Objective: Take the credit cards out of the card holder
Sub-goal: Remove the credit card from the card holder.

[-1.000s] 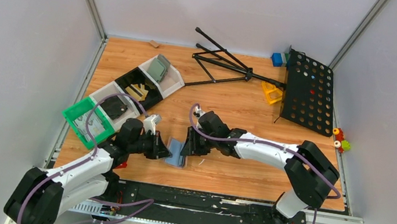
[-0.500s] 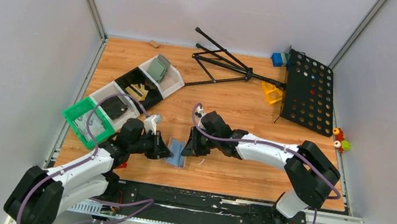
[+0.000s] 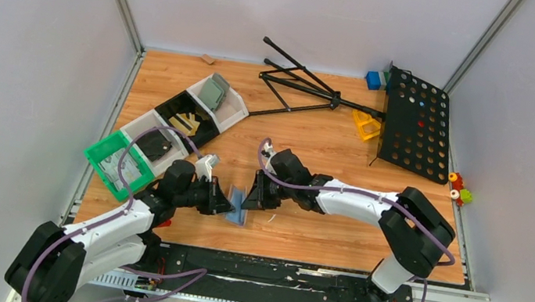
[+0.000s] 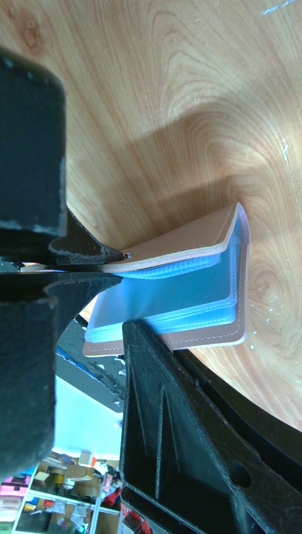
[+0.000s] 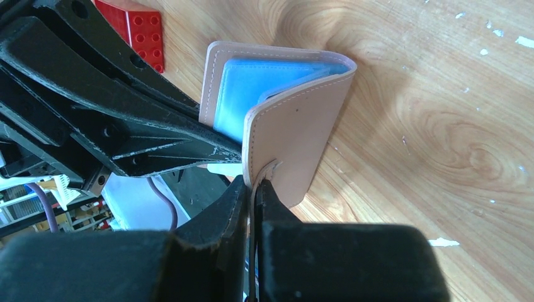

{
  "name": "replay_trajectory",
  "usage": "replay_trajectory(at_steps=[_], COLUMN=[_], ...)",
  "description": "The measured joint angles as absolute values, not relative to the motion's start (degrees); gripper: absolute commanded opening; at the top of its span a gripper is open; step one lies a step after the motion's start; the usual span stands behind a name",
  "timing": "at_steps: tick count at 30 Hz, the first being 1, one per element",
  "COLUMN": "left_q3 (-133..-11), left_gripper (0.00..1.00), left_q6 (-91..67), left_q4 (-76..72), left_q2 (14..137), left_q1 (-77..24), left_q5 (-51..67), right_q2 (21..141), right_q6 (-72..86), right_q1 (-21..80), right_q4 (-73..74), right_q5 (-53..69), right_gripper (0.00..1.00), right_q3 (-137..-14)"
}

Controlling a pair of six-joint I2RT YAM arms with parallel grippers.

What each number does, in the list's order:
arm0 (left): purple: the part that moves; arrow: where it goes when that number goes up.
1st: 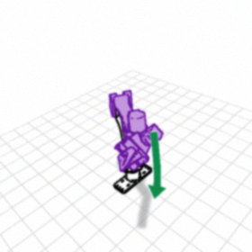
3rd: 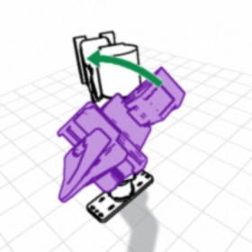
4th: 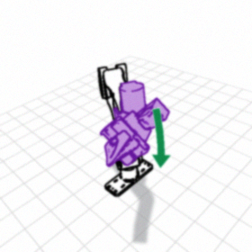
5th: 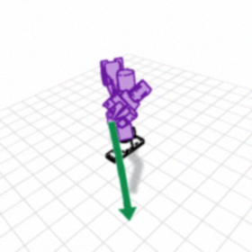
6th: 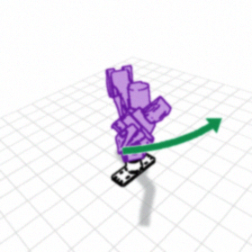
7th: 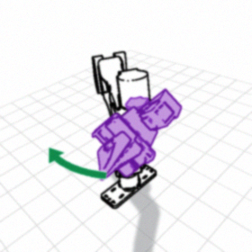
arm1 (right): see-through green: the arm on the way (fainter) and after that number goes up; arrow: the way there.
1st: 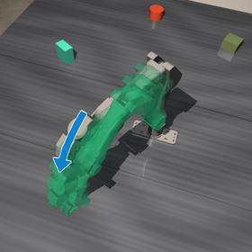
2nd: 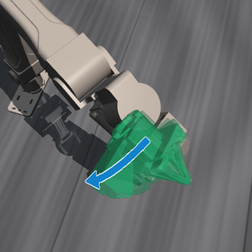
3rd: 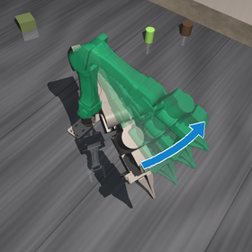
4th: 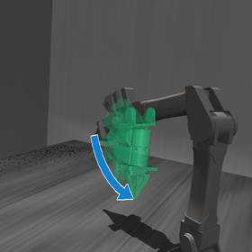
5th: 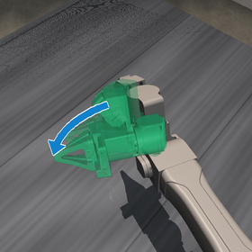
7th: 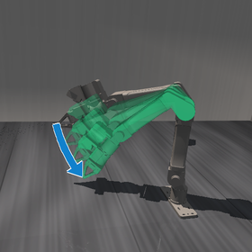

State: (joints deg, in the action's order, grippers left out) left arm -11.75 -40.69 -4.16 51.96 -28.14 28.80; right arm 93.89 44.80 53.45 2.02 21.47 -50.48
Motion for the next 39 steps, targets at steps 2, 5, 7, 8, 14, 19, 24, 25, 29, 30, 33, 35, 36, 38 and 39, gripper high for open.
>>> replay_trajectory(at_steps=[2,5,7,8,14,19,24,25,29,30,33,35,36,38,39], left_q3=[-11.7,-11.0,-10.5,-10.2,-9.0,-9.0,-9.0,-9.0,-8.9,-8.9,-8.9,-8.9,-8.9,-8.9,-8.9], left_gripper=[0.0,0.0,0.0,0.0,0.01,0.0,0.0,0.0,0.0,0.0,0.0,0.0,0.0,0.0,0.0], left_q6=[-41.0,-42.0,-42.8,-43.3,-44.9,-45.1,-45.1,-45.1,-45.1,-45.1,-45.1,-45.1,-45.2,-45.3,-45.3], left_q4=[-4.4,-5.6,-6.2,-6.3,-6.6,-6.6,-6.5,-6.5,-5.7,-5.6,-5.1,-4.9,-4.8,-4.6,-4.4], left_q2=[52.0,51.9,51.5,51.2,49.3,49.2,49.1,49.0,47.9,47.7,47.2,47.0,46.9,46.6,46.5], left_q1=[-28.1,-28.2,-28.2,-28.2,-28.4,-28.4,-28.5,-28.5,-28.5,-28.5,-28.5,-28.5,-28.5,-28.5,-28.5], left_q5=[28.8,28.8,28.6,28.4,27.9,27.9,27.9,27.9,27.7,27.7,27.7,27.7,27.7,27.7,27.7], right_q2=[94.1,94.2,94.2,94.1,94.3,95.2,95.5,95.5,95.5,95.5,95.5,95.5,95.5,95.5,95.5], right_q6=[45.1,45.8,46.7,47.2,49.9,51.4,52.2,52.3,52.4,52.4,52.3,52.2,52.1,51.8,51.7], right_q1=[53.4,53.2,52.8,52.6,51.7,51.6,51.6,51.6,51.6,51.6,51.6,51.6,51.6,51.6,51.6], right_q4=[1.7,1.0,-0.3,-1.1,-5.1,-8.0,-9.0,-9.0,-9.0,-9.0,-8.8,-8.5,-8.3,-7.7,-7.6], right_q5=[21.7,22.1,22.7,23.1,25.2,26.4,27.2,27.3,27.6,27.6,27.5,27.4,27.3,27.0,26.9], right_gripper=[0.01,0.03,0.03,0.03,0.07,0.15,0.18,0.17,0.13,0.12,0.12,0.11,0.1,0.09,0.09], right_q3=[-50.5,-50.2,-49.4,-48.8,-46.7,-46.0,-46.0,-46.0,-46.0,-46.0,-46.0,-46.0,-46.0,-46.1,-46.2])
